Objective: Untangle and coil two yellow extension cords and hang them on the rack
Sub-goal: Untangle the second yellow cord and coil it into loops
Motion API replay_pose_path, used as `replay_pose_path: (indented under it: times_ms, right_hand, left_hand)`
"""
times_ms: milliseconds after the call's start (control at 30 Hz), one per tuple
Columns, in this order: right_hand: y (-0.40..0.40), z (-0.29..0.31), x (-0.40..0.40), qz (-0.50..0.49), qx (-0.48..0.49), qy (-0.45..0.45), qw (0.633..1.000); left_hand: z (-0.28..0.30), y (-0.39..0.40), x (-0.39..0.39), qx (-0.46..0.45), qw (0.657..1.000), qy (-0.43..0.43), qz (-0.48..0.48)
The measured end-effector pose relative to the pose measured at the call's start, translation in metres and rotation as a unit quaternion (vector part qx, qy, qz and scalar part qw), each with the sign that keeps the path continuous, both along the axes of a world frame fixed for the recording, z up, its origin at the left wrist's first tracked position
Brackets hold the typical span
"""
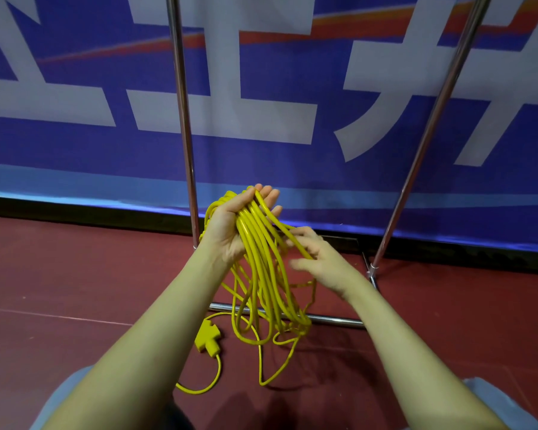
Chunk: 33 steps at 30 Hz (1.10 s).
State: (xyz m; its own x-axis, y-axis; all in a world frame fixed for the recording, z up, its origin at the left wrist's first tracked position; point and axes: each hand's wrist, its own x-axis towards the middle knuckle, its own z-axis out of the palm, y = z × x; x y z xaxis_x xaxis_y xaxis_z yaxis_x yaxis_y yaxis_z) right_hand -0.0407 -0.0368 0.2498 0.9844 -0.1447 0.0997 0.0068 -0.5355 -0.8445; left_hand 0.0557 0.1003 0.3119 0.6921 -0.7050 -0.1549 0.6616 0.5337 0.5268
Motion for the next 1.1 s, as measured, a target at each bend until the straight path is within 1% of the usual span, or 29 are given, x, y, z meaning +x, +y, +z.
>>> replay_pose_path:
  times_ms: [67, 133, 167, 233, 300, 433, 500, 600, 667, 733, 800, 933, 1033, 1100]
  right_hand:
    - [0.001, 0.008, -0.006, 0.015, 0.077, -0.017, 0.997]
    - [0.001, 0.014, -0.013, 0.036, 0.174, 0.003, 0.984]
    - [0.000, 0.015, -0.016, 0.040, 0.198, 0.020, 0.979]
    - [-0.004, 0.012, -0.021, 0.038, 0.178, 0.054, 0.982]
    - [-0.006, 0.009, -0.024, 0.032, 0.146, 0.068, 0.986]
    - [-0.006, 0.005, -0.025, 0.014, 0.158, 0.021, 0.987]
    - [-0.003, 0.006, -0.025, 0.035, 0.163, 0.003, 0.986]
    - [0.000, 0.011, -0.025, 0.081, 0.169, -0.004, 0.982]
    - [0.001, 0.015, -0.026, 0.111, 0.171, 0.011, 0.979]
    - [0.001, 0.016, -0.029, 0.131, 0.183, 0.037, 0.974]
    - [0.001, 0.012, -0.029, 0.112, 0.185, 0.036, 0.976]
    - [0.000, -0.004, -0.024, 0.006, 0.145, -0.004, 0.989]
    - [0.002, -0.012, -0.020, -0.010, 0.184, 0.032, 0.982]
    - [0.002, -0.016, -0.019, -0.016, 0.170, 0.037, 0.985]
  left_hand:
    - [-0.002, 0.000, 0.004, 0.005, 1.000, -0.007, 0.004]
    - [-0.004, -0.001, 0.008, 0.015, 1.000, -0.016, 0.008]
    - [-0.006, -0.002, 0.010, 0.025, 0.999, -0.021, 0.013]
    - [-0.008, -0.002, 0.015, 0.043, 0.998, -0.031, 0.034]
    - [-0.009, -0.001, 0.022, 0.040, 0.997, -0.027, 0.062]
    - [-0.010, 0.002, 0.029, 0.004, 0.995, 0.010, 0.095]
    - [-0.013, 0.001, 0.028, -0.025, 0.995, 0.010, 0.096]
    - [-0.017, -0.001, 0.022, -0.050, 0.996, -0.047, 0.060]
    - [-0.018, -0.003, 0.018, -0.058, 0.994, -0.093, 0.029]
    - [-0.017, -0.006, 0.015, -0.058, 0.992, -0.107, 0.021]
    - [-0.016, -0.008, 0.014, -0.060, 0.992, -0.102, 0.034]
    - [-0.013, -0.007, 0.020, -0.072, 0.992, -0.074, 0.073]
    - [-0.011, -0.006, 0.022, -0.104, 0.991, -0.031, 0.075]
    - [-0.010, -0.006, 0.021, -0.118, 0.991, -0.010, 0.055]
